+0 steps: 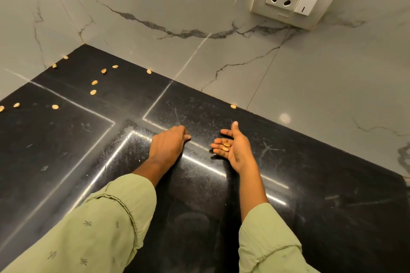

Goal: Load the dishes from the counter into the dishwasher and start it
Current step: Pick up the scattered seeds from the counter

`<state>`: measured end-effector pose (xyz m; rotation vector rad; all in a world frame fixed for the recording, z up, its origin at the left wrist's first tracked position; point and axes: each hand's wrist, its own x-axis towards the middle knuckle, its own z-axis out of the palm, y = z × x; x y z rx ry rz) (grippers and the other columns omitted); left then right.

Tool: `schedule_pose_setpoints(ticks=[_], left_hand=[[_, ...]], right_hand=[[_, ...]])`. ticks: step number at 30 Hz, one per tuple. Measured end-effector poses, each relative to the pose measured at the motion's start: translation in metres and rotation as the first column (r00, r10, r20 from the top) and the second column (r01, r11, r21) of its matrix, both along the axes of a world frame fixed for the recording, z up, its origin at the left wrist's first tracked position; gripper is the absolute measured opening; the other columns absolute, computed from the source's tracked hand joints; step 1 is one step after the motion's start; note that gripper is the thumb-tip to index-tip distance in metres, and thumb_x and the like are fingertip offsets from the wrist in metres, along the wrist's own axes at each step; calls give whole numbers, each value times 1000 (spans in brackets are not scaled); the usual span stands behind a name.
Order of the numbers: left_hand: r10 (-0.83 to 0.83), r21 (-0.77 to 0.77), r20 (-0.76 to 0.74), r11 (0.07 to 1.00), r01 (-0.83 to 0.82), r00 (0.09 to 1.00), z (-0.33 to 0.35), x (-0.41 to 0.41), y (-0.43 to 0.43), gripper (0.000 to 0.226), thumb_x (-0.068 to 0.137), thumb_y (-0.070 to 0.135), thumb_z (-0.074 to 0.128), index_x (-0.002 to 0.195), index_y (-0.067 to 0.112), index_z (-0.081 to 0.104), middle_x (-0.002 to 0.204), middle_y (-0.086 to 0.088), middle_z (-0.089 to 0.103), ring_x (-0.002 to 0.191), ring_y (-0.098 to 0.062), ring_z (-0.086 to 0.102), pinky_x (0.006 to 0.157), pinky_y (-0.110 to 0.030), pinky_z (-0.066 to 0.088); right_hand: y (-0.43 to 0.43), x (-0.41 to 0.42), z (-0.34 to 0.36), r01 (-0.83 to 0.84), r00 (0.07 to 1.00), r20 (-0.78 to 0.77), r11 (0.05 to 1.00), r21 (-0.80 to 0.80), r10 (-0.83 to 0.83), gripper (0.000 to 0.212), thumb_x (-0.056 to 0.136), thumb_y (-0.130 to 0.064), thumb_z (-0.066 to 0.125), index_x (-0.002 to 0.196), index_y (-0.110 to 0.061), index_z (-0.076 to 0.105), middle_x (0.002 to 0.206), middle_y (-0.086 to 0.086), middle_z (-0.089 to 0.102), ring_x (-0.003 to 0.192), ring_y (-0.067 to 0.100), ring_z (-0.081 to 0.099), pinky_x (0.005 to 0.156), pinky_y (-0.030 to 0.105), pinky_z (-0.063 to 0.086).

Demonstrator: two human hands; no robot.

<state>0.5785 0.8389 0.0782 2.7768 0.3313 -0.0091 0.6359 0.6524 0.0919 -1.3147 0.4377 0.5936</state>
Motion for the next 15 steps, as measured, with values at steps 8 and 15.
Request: schedule_pose_setpoints(ticks=[8, 15], left_hand=[[311, -893, -252, 290, -344, 916, 18, 7, -31, 23, 106, 28, 46, 90, 14, 55, 64, 2, 44, 53, -9, 41, 45, -19, 32], [123, -777, -524, -473, -415, 843, 20, 6, -31, 37, 106, 23, 36, 105, 0, 65, 88, -15, 67, 82, -25, 67, 74, -37, 59]], right_hand=[[17, 43, -7, 227, 945, 322, 818, -529, -55, 13, 89, -25, 70, 96, -15, 68, 90, 4, 66, 82, 21, 63, 69, 30, 46], [32, 77, -3, 225, 920, 369, 594, -773, 132, 28, 90, -29, 69, 117, -22, 69, 114, 3, 68, 103, 25, 63, 75, 28, 41]])
